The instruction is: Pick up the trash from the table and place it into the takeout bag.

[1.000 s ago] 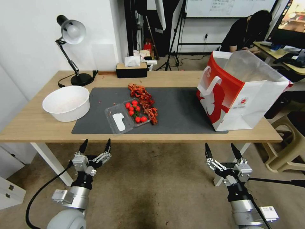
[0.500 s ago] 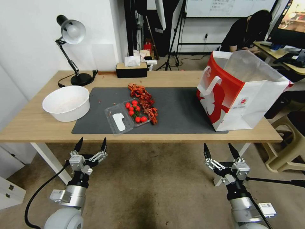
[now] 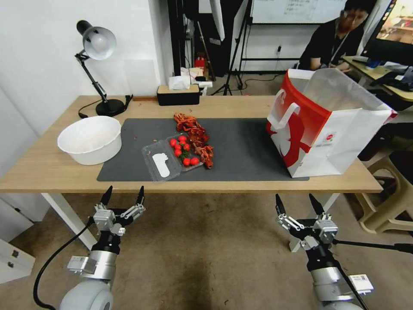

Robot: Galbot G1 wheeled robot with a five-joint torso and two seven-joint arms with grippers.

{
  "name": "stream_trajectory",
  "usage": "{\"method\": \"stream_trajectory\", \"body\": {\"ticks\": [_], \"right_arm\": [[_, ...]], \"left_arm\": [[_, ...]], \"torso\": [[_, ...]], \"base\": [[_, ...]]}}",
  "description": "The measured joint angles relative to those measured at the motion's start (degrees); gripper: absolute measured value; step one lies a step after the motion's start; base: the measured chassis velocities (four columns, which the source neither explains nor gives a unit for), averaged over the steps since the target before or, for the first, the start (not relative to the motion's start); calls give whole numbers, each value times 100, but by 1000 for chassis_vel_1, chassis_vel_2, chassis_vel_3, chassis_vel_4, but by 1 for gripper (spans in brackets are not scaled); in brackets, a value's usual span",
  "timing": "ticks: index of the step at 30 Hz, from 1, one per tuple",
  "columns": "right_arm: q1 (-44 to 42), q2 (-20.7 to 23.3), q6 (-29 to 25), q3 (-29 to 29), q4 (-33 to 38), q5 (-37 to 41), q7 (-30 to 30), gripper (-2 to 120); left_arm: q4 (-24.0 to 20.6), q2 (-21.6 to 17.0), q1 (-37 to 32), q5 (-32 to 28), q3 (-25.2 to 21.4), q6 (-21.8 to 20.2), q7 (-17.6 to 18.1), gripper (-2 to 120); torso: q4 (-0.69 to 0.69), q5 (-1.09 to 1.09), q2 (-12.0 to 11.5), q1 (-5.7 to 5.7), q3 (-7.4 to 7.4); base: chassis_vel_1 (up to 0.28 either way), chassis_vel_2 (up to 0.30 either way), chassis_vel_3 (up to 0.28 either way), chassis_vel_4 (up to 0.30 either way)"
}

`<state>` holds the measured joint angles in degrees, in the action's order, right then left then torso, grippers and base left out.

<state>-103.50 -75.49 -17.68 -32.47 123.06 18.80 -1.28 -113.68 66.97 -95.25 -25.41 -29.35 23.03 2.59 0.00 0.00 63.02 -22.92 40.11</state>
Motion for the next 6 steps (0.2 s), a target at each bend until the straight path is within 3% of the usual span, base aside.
{"method": "stream_trajectory", "body": {"ticks": [6], "right_arm": [[0,0,-1,0,0,-3,2,100]], "left_arm": [[-2,-2,0,-4,2,-4,3,100]], "torso": [[0,0,0,0,0]], "base": [[0,0,0,0]]}}
